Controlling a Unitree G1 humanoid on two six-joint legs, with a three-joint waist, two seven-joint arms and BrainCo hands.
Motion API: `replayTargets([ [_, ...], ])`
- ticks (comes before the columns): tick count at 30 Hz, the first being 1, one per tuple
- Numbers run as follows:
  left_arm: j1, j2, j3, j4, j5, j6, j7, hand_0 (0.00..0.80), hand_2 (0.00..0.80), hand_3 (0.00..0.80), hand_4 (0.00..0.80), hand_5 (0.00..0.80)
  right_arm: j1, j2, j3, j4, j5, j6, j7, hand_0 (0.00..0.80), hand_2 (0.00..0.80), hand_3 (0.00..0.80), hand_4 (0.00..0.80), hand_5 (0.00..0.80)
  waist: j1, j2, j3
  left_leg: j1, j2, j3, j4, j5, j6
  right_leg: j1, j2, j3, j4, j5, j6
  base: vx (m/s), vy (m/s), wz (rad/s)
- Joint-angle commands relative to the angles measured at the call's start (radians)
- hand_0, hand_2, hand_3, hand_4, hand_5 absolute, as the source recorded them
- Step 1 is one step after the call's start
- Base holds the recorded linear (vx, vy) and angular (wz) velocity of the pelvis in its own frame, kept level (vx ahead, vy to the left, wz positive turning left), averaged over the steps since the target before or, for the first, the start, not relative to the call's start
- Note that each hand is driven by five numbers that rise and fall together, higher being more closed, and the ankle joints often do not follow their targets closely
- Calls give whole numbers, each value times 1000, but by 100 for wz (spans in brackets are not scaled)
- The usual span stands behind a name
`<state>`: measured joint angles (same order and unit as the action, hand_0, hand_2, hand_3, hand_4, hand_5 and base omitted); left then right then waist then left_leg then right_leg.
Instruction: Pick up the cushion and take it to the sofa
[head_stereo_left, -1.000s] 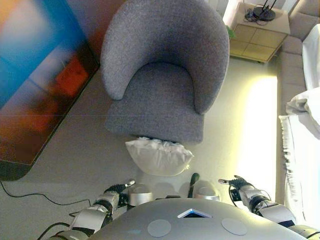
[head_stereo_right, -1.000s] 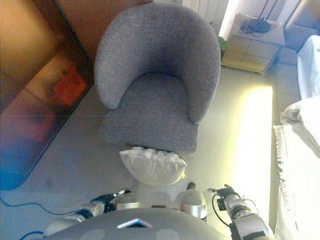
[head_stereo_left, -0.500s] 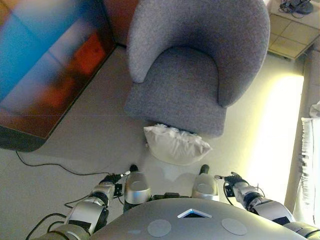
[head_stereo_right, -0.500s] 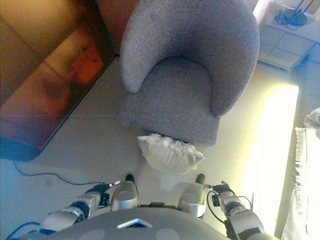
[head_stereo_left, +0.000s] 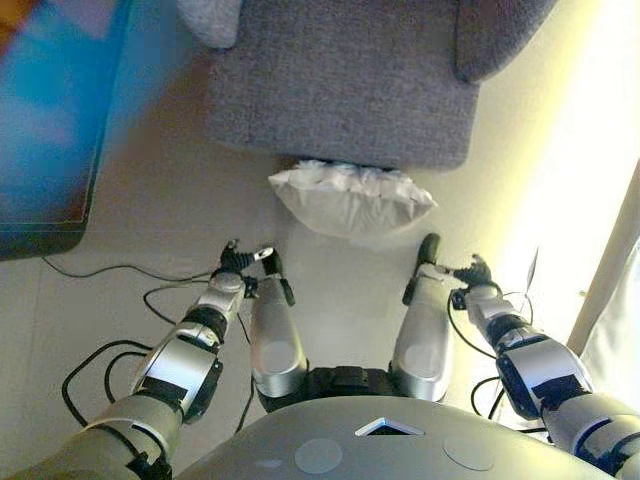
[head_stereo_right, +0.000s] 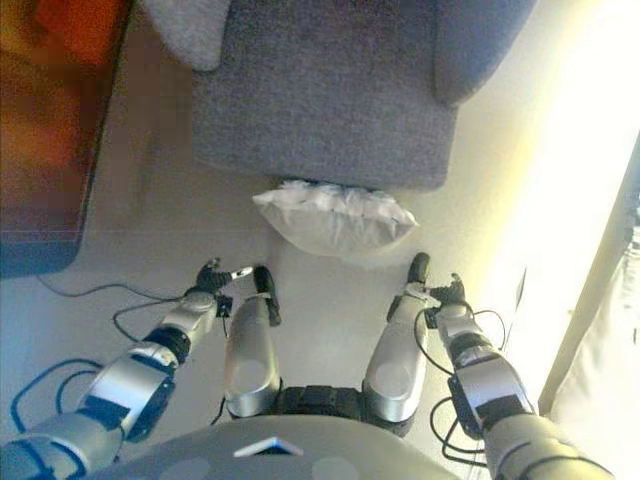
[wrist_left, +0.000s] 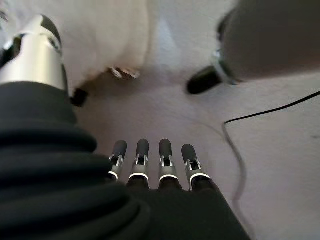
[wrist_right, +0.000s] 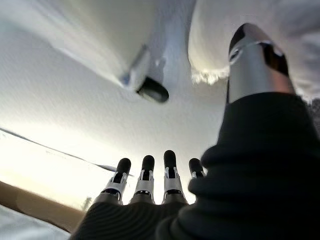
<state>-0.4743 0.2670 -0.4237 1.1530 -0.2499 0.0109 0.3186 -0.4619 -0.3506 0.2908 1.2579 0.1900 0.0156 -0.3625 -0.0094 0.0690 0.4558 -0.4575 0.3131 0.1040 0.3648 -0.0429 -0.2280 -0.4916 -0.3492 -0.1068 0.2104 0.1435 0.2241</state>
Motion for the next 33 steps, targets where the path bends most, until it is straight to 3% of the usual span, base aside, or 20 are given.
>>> replayTargets([
  [1,-52,47,-31,-16,15,-26,68,0,0,0,0,0,-91,-41,9,-89,-5,-31,-62,0,0,0,0,0,5,-8,58,-108,44,-100,-143,159,-30,-38,-73,63,38,-73,38,-118,29,-17],
  [10,-197,29,-32,-60,-106,-121,148,0,0,0,0,0,-248,-96,53,-109,-62,-21,-162,0,0,0,0,0,-11,13,64,-346,-46,-94,-111,155,4,-309,-57,85,77,-40,38,-65,93,-5],
  [16,-290,63,16,-65,-216,-155,219,0,0,0,0,0,-331,-123,88,-133,-99,-33,-202,0,0,0,0,0,0,-4,64,-476,-67,-103,-112,171,27,-426,-48,78,83,-29,37,-25,69,8],
  [26,-438,145,31,-84,-195,-221,271,0,0,0,0,0,-506,-173,153,-151,-65,-25,-163,0,0,0,0,0,30,-18,64,-698,-94,-149,-89,167,56,-627,-45,81,120,-32,32,-5,18,18],
  [33,-554,193,-58,-190,-32,-288,295,0,0,0,0,0,-660,-205,264,-209,-54,-98,-53,0,0,0,0,0,45,-5,64,-814,-115,-183,-59,148,66,-748,-45,98,147,-42,33,14,62,14],
])
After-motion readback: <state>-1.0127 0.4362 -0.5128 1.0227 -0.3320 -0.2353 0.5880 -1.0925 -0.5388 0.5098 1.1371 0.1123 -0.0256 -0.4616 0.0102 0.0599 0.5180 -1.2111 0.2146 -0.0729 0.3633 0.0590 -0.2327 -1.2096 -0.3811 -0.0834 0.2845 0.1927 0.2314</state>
